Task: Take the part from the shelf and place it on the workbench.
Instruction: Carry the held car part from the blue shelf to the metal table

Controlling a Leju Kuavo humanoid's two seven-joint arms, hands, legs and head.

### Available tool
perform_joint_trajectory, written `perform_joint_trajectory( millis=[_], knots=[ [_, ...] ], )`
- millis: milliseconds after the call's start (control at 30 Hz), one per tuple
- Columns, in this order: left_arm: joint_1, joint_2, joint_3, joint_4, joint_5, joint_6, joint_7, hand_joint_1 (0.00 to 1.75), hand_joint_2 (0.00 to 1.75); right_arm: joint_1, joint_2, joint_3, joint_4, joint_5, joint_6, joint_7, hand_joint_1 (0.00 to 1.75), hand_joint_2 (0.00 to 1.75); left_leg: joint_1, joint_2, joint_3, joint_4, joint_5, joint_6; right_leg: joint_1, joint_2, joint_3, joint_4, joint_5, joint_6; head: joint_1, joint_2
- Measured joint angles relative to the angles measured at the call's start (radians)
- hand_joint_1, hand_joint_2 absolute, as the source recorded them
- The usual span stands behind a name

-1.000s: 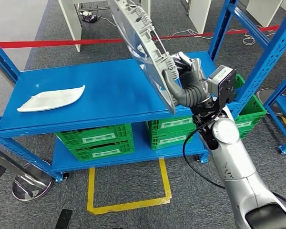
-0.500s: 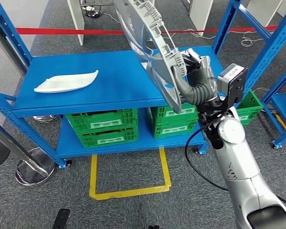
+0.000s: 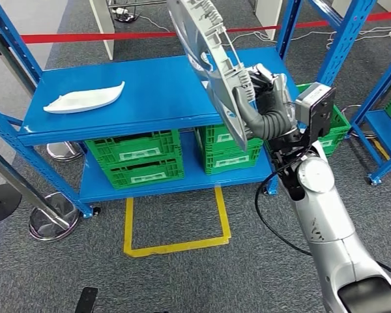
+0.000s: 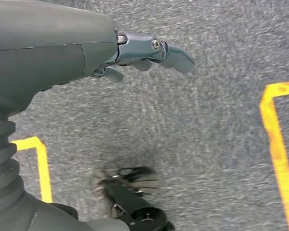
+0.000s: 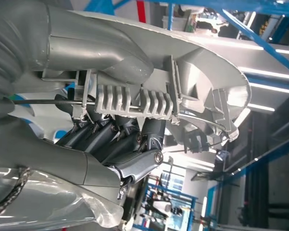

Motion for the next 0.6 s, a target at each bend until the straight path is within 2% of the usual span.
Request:
perform_joint_trajectory(
  millis=[33,67,100,133,167,200,233,300,533,600],
  knots=[
    [0.000,0.000,0.000,0.000,0.000,0.000,0.001,0.00,1.75,0.000,0.000,0.000,0.003,0.000,0.000,0.000,1.75,1.75,0.000,0.000,0.016,0.010,0.016,0.000,0.000,0.000,-0.015,0.002,0.010,0.001,0.000,0.000],
    [-0.001,0.000,0.000,0.000,0.000,0.000,0.001,0.00,1.75,0.000,0.000,0.000,0.005,0.000,0.001,0.000,1.75,1.75,0.000,0.000,0.047,-0.014,0.044,0.002,0.001,0.001,-0.030,0.005,0.021,0.003,0.000,0.000],
    [-0.001,0.001,0.001,0.000,0.000,0.000,0.002,0.00,1.75,0.000,0.000,-0.001,0.007,0.000,0.001,0.000,1.75,1.75,0.000,0.000,0.093,-0.069,0.069,0.006,0.001,0.001,-0.043,0.008,0.030,0.005,0.000,0.000],
    [-0.003,0.002,0.001,0.000,0.000,0.001,0.001,0.00,1.75,-0.001,0.000,-0.001,0.007,0.000,0.001,0.000,1.75,1.75,-0.002,-0.001,0.148,-0.145,0.075,0.013,0.002,0.002,-0.054,0.010,0.039,0.008,0.000,0.000],
    [-0.004,0.003,0.001,0.000,0.000,0.002,0.000,0.00,1.75,-0.002,0.000,-0.002,0.008,0.001,0.001,0.001,1.75,1.75,-0.004,-0.001,0.198,-0.222,0.067,0.020,0.003,0.002,-0.062,0.012,0.047,0.012,0.000,0.000],
    [-0.005,0.004,0.001,0.000,-0.001,0.003,-0.003,0.00,1.75,-0.003,0.000,-0.003,0.008,0.001,0.001,0.001,1.75,1.75,-0.007,-0.001,0.232,-0.278,0.053,0.026,0.004,0.002,-0.067,0.012,0.055,0.017,0.001,0.000],
    [-0.006,0.005,0.001,0.000,-0.002,0.004,-0.006,0.00,1.75,-0.004,0.000,-0.004,0.008,0.001,0.001,0.001,1.75,1.75,-0.009,-0.001,0.249,-0.311,0.040,0.031,0.004,0.001,-0.071,0.011,0.061,0.021,0.001,0.000],
    [-0.007,0.005,0.002,0.000,-0.003,0.005,-0.009,0.00,1.75,-0.005,0.000,-0.005,0.009,0.001,0.001,0.002,1.75,1.75,-0.011,-0.001,0.249,-0.319,0.038,0.034,0.003,0.000,-0.072,0.009,0.067,0.025,0.001,0.000],
    [-0.007,0.005,0.002,0.000,-0.004,0.006,-0.011,0.00,1.75,-0.005,0.000,-0.004,0.009,0.002,0.001,0.002,1.75,1.75,-0.012,-0.001,0.248,-0.319,0.039,0.036,0.002,0.000,-0.073,0.008,0.070,0.027,0.001,0.000],
    [-0.006,0.005,0.002,0.000,-0.004,0.007,-0.013,0.00,1.75,-0.005,0.000,-0.005,0.010,0.005,0.000,0.002,1.75,1.75,-0.013,-0.001,0.244,-0.322,0.047,0.042,0.001,0.000,-0.074,0.004,0.078,0.034,0.001,0.000]
  ],
)
